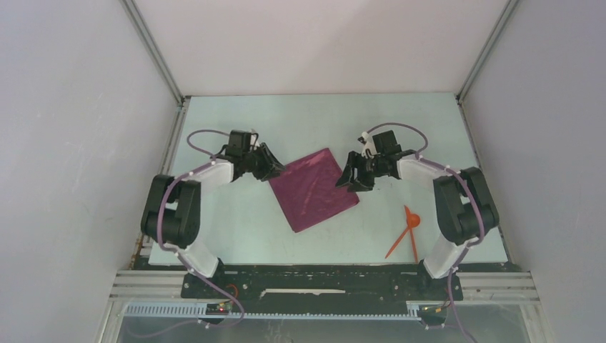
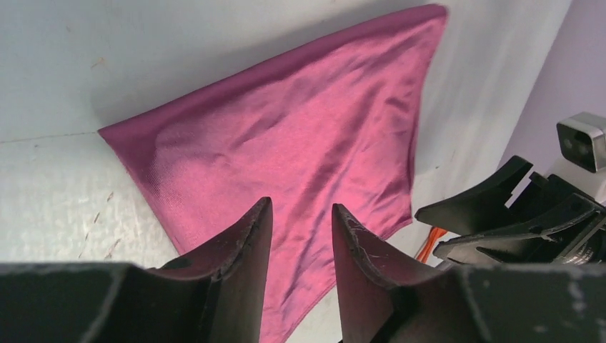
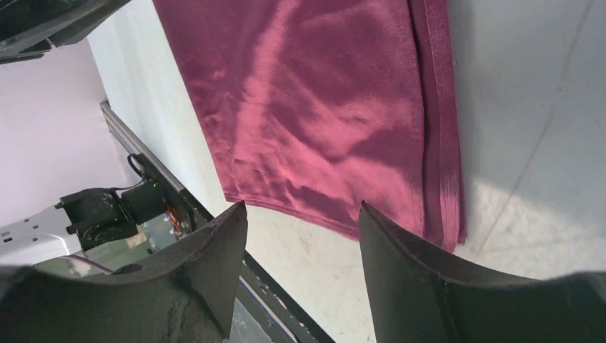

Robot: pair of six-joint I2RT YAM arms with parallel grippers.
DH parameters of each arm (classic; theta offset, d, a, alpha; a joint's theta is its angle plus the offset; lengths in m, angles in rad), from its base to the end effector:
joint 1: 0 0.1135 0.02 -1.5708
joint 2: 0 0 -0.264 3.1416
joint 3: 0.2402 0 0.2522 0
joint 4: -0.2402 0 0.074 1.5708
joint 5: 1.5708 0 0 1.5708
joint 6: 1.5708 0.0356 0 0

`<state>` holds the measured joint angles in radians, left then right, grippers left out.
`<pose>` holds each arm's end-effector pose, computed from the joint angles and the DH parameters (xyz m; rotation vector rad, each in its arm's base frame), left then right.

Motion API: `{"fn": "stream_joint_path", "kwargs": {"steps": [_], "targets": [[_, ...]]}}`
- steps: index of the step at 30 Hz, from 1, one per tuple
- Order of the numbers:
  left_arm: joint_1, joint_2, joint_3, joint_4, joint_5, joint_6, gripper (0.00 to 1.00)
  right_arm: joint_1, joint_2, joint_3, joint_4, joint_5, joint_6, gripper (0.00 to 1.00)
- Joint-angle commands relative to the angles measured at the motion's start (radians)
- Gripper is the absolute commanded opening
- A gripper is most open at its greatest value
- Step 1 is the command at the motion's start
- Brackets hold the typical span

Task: Fold the napkin into a case and place the utensils inside
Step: Smooth out the square-folded napkin at the center of the board.

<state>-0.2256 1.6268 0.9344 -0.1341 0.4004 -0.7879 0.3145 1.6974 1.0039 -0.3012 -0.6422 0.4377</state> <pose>0.3224 -0.0882 0.1883 -0.5080 2.4791 -0.9255 0.3128 0.1242 0.1790 -0.0967 2.6401 1.0995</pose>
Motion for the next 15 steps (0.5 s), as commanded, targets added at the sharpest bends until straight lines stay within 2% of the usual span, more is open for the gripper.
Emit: {"fn": "stream_joint_path", "kwargs": {"steps": [1,8,10,15], "targets": [[0.011,0.098,0.016,0.057,0.060,-0.026,0.42,-0.011,0.102,0.016,0.081,-0.105,0.030,0.66],[0.102,0.162,-0.001,-0.065,-0.026,0.074,0.47,-0.084,0.163,-0.023,0.055,-0.019,-0.012,0.66],[0.116,0.159,0.022,-0.121,-0.066,0.126,0.49,-0.088,0.123,-0.026,0.032,0.017,-0.020,0.67],[0.091,0.064,0.093,-0.190,-0.091,0.193,0.56,-0.024,0.014,0.001,0.066,-0.046,0.037,0.69]]}}
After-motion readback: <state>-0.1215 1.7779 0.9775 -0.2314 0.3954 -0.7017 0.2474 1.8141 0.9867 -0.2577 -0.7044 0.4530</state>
